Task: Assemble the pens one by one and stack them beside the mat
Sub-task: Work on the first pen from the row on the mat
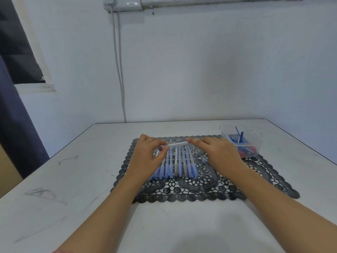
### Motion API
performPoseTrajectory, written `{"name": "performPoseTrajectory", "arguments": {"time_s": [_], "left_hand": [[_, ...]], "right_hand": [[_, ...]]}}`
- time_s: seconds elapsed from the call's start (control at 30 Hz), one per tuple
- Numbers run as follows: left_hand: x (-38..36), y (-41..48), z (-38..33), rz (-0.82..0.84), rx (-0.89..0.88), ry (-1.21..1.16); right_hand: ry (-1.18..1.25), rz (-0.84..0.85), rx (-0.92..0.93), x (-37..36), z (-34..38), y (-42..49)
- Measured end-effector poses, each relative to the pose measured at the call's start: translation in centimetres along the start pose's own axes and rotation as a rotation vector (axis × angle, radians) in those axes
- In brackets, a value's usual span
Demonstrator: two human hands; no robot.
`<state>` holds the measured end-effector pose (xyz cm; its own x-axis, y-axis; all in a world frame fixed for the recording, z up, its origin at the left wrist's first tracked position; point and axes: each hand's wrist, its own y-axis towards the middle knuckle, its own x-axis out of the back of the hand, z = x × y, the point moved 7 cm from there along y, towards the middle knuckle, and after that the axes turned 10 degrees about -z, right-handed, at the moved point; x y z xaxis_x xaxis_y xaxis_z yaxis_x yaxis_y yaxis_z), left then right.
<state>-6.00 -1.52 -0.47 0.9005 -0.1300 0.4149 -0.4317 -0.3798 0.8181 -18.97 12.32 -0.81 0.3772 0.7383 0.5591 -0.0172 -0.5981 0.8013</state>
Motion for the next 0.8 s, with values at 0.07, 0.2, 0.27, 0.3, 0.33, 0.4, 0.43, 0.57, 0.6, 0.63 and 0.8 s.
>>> {"name": "performPoseTrajectory", "arguments": {"time_s": [0.07,0.2,0.27,0.3,0.33,0.4,0.43,0.57,0.6,0.63,0.8], "left_hand": [[-0.1,0.0,0.1,0.004,-0.008,0.006],[-0.1,-0.1,0.1,0.005,-0.017,0.006],[-0.2,-0.1,0.1,0.010,-0.017,0.004],[-0.2,-0.1,0.0,0.013,-0.017,0.003],[-0.2,-0.2,0.0,0.013,-0.018,0.001],[-0.2,-0.1,-0.2,0.008,-0.020,-0.001],[-0.1,-0.1,-0.2,0.004,-0.022,-0.002],[-0.2,-0.2,-0.1,0.001,-0.012,-0.006],[-0.2,-0.2,-0.1,-0.001,-0.019,-0.005],[-0.2,-0.2,-0.1,-0.007,-0.026,-0.005],[-0.2,-0.4,0.3,-0.012,0.017,-0.027]], "right_hand": [[-0.002,-0.007,0.006,0.0,0.0,0.0],[0.003,-0.026,0.007,0.0,0.0,0.0],[0.001,-0.033,-0.007,0.0,-0.1,0.0],[-0.004,-0.037,-0.014,0.0,-0.2,-0.1],[-0.008,-0.041,-0.019,0.0,-0.2,-0.1],[-0.007,-0.064,-0.043,0.1,-0.4,-0.1],[-0.001,-0.080,-0.059,0.2,-0.5,-0.1],[0.010,-0.120,-0.099,0.3,-0.7,0.0],[0.015,-0.124,-0.105,0.3,-0.7,0.0],[0.019,-0.128,-0.115,0.3,-0.7,-0.1],[-0.023,-0.143,-0.201,0.4,-1.3,-0.2]]}}
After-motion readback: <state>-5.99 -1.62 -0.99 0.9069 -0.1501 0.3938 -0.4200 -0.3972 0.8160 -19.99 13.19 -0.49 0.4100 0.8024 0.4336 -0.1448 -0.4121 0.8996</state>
